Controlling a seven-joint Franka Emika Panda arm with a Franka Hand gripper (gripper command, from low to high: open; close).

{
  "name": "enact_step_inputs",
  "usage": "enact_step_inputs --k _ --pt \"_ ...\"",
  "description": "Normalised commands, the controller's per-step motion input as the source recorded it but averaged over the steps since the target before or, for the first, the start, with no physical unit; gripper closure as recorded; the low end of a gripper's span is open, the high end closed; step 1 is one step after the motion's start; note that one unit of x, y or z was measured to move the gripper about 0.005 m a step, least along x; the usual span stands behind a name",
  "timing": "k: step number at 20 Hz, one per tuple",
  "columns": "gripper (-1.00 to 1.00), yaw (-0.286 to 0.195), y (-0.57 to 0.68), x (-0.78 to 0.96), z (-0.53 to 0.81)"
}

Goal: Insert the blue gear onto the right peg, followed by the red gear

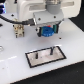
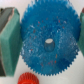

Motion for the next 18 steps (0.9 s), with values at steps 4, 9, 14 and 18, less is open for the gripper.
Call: enact_step_inputs --k 4,9,14,18 --pt "1.0 0.0 -0.09 0.76 0.42" --pt "1.0 0.0 -0.15 0.77 0.41" --pt "1.0 0.0 -0.11 0.78 0.26" --pt "1.0 0.0 -0.02 0.73 0.07"
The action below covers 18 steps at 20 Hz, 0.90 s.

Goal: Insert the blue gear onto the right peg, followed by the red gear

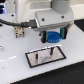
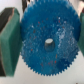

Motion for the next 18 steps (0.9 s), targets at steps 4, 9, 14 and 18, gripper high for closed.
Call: enact_step_inputs --k 4,9,14,18 --pt "1.0 0.0 -0.06 0.54 -0.12" --pt "1.0 0.0 -0.05 0.32 -0.21" --pt "1.0 0.0 -0.09 0.12 0.08" --pt "1.0 0.0 -0.01 0.02 0.11"
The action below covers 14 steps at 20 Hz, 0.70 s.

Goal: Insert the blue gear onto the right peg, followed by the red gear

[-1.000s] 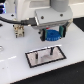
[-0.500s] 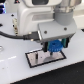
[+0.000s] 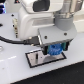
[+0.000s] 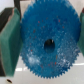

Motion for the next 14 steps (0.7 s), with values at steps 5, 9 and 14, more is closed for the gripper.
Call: enact_step_inputs --k 5,9,14 --pt "1.0 0.0 -0.1 -0.02 0.16" --pt "1.0 0.0 -0.02 0.06 0.11" --pt "1.0 0.0 0.01 0.07 0.02"
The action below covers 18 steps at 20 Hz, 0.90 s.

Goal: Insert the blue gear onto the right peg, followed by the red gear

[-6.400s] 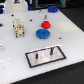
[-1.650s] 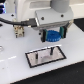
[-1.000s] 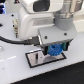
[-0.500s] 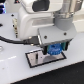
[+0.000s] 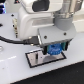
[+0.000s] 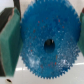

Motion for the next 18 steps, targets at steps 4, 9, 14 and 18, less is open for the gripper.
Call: enact_step_inputs --k 4,9,14,18 --pt "1.0 0.0 -0.07 -0.02 0.32" --pt "1.0 0.0 0.01 0.1 -0.07" --pt "1.0 0.0 -0.02 0.09 -0.2" --pt "1.0 0.0 0.01 0.17 -0.29"
